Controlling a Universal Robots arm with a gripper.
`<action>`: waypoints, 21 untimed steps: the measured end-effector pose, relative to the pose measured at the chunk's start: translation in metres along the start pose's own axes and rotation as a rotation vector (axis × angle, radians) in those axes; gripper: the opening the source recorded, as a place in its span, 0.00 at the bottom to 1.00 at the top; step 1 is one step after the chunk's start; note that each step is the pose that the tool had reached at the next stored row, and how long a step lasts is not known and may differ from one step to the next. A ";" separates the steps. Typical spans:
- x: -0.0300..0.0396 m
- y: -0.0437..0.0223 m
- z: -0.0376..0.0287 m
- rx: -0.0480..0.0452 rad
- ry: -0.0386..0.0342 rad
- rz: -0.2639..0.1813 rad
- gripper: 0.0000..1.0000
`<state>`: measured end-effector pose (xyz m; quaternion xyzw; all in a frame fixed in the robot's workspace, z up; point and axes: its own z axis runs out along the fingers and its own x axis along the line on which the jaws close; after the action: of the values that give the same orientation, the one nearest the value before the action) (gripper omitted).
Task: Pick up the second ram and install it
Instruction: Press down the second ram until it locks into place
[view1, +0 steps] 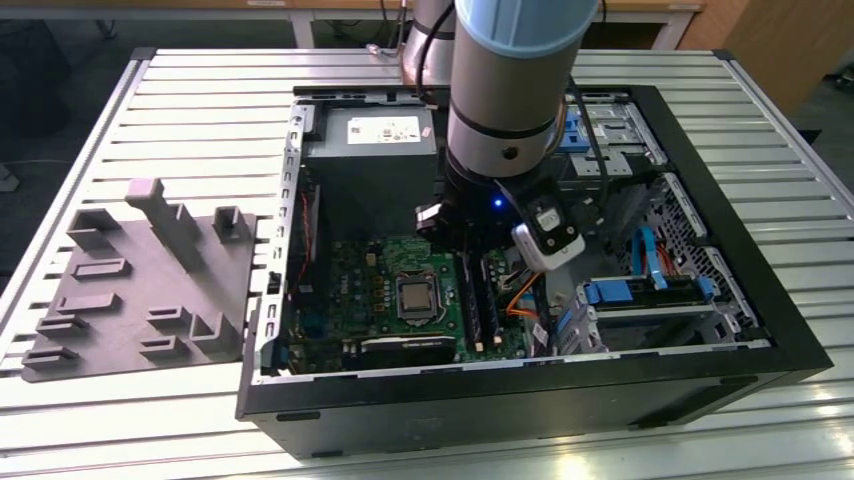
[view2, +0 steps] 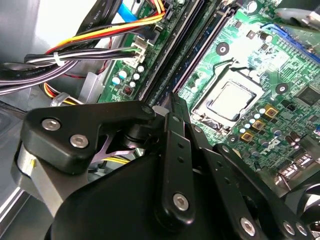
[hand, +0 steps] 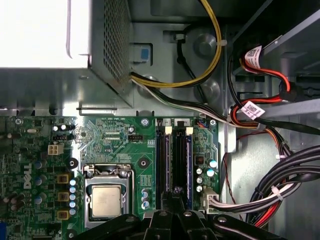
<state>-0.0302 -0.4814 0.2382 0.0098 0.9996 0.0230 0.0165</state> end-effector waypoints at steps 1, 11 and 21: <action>0.0000 -0.0005 0.0000 0.0000 0.0000 0.000 0.11; -0.0001 -0.0061 -0.0003 -0.0001 0.0000 0.000 0.11; -0.0003 -0.0130 -0.0006 0.0001 0.0000 0.000 0.11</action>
<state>-0.0302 -0.4944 0.2382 0.0098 0.9996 0.0230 0.0165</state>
